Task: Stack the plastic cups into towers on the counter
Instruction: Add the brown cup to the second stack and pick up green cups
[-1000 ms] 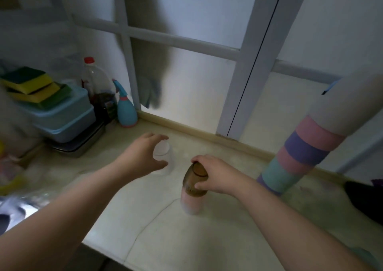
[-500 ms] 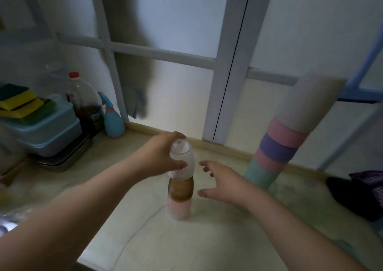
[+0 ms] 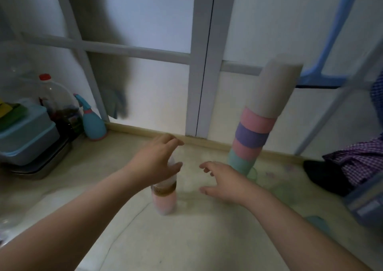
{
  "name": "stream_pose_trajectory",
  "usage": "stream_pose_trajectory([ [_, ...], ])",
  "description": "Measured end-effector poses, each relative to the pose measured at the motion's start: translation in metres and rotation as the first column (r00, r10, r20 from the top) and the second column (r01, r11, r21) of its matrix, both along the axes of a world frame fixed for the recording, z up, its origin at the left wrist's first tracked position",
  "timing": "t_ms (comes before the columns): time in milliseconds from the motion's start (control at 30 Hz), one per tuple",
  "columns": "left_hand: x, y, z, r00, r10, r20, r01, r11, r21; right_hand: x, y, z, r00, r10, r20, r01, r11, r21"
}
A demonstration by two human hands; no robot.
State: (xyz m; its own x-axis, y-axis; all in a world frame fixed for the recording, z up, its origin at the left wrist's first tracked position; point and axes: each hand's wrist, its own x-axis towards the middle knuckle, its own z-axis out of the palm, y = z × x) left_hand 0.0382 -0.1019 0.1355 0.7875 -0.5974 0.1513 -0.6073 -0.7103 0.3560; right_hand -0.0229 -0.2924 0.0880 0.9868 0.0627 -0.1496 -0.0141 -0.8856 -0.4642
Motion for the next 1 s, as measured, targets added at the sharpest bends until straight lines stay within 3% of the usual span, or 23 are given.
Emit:
stream_pose_trajectory([
  [133, -0.018, -0.039, -0.005, 0.986, -0.152, 0.071, 0.149, 0.988, 0.043, -0.023, -0.023, 0.001, 0.998, -0.058, -0.015, 0.058, 0.998, -0.01],
  [400, -0.057, -0.136, -0.06, 0.934, -0.349, -0.081, 0.356, 0.927, 0.119, -0.114, -0.128, -0.018, 0.954, -0.293, -0.063, 0.273, 0.937, -0.22],
  [600, -0.087, -0.202, -0.088, 0.917, -0.357, -0.18, 0.383, 0.913, 0.138, -0.165, -0.202, -0.043, 0.878, -0.456, -0.143, 0.393, 0.86, -0.326],
  [1000, -0.085, -0.259, -0.146, 0.913, -0.256, -0.318, 0.313, 0.939, 0.144, -0.155, -0.238, -0.109, 0.885, -0.405, -0.232, 0.344, 0.902, -0.262],
])
